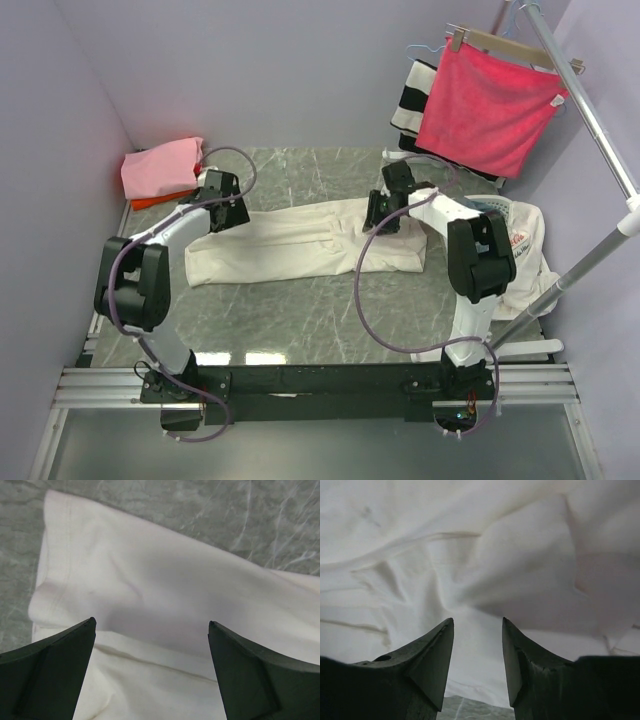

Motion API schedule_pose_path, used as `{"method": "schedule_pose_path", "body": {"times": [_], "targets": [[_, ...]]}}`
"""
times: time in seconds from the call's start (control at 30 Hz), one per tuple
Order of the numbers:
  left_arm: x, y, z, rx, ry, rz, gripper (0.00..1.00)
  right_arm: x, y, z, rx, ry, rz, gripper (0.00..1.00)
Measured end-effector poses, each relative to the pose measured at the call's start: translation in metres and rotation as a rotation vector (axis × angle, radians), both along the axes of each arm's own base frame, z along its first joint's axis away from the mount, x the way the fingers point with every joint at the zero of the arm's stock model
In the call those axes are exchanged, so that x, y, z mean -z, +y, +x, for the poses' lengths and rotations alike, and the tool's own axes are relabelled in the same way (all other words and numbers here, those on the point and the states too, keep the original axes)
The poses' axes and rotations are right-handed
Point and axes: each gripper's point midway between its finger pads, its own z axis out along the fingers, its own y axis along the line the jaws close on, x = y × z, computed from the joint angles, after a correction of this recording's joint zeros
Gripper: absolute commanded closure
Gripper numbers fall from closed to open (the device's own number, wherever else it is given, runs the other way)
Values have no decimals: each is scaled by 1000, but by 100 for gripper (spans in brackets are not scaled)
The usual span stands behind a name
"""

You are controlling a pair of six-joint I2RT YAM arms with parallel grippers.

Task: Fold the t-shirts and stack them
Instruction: Fold the tshirt

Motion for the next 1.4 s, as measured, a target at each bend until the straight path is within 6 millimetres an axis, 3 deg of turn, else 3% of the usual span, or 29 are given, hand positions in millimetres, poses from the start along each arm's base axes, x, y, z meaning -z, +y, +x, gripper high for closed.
{"method": "schedule_pose_path", "body": {"times": [0.17, 0.43, 0.57, 0.7, 0.93, 1.13, 1.2, 1.3, 1.4], "targets": [[26, -4, -8, 21, 69, -5, 0, 27, -19, -17, 45, 76, -80, 43], [61, -1, -24, 17, 171, 15, 1, 30, -44, -9, 120, 74, -151, 41], [61, -10, -21, 38, 191, 18, 1, 30, -40, 1, 106, 109, -158, 41], [63, -29, -31, 84, 200, -4, 0, 28, -30, 26, 74, 119, -167, 41], [65, -70, -92, 220, 253, -54, 1, 26, 12, 72, -32, 98, -173, 39], [60, -118, -171, 342, 282, -191, 1, 20, 67, 102, -153, 32, -83, 36], [56, -134, -202, 377, 321, -254, 1, 19, 80, 105, -187, 16, -40, 34], [50, -140, -241, 395, 413, -288, 1, 15, 88, 106, -207, -29, 4, 31], [27, -132, -236, 353, 367, -258, 1, 6, 79, 91, -202, -68, 23, 29]]}}
